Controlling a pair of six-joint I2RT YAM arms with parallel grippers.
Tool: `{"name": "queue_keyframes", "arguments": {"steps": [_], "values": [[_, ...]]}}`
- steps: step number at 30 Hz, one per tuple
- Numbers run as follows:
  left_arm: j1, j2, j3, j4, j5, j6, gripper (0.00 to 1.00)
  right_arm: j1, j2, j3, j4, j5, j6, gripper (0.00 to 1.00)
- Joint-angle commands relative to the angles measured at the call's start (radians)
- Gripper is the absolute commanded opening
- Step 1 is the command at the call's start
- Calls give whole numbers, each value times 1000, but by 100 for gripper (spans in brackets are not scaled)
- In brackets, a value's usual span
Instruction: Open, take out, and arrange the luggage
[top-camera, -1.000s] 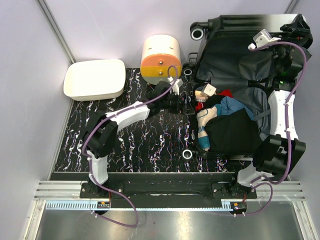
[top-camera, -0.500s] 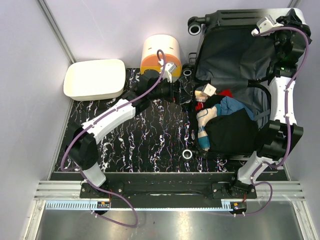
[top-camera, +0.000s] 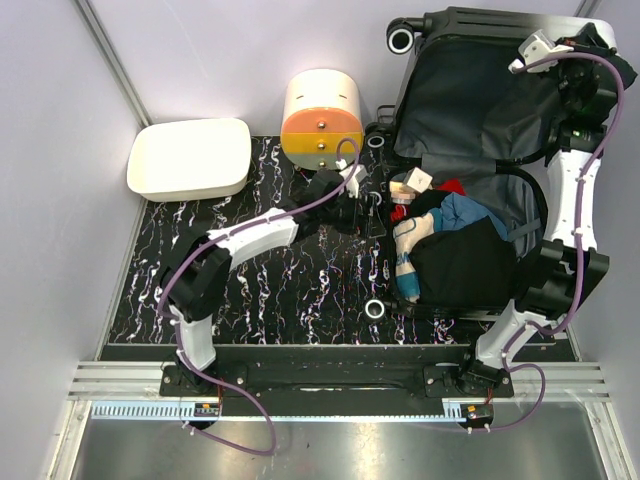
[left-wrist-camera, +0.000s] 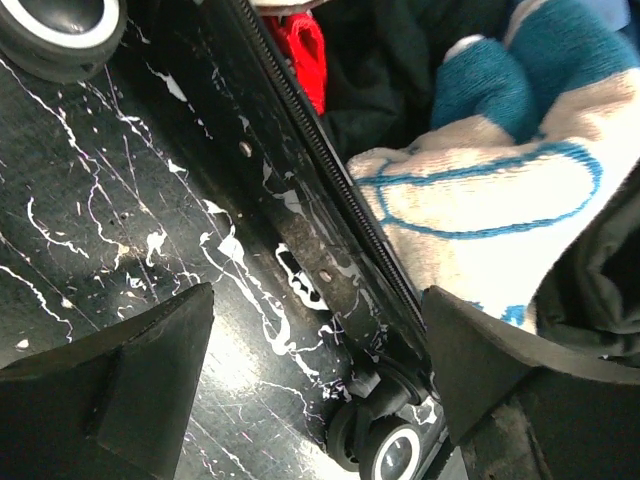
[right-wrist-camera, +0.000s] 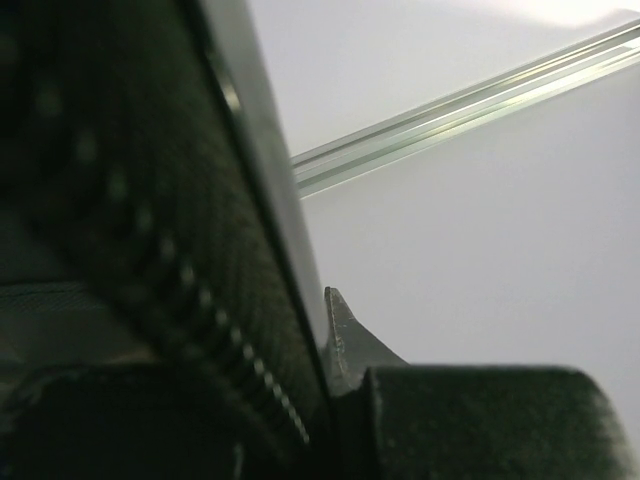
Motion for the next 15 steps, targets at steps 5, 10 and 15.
{"name": "queue_keyframes", "arguments": {"steps": [5, 10, 15], "values": [[-40, 82, 80, 34, -26, 0, 81, 25, -10, 318, 104, 26, 215, 0], [-67, 113, 91, 30, -27, 2, 74, 23, 33, 467, 30, 11, 200, 0], [-86, 132, 121, -21, -36, 32, 55, 23, 64, 542, -12, -4, 172, 0]]}}
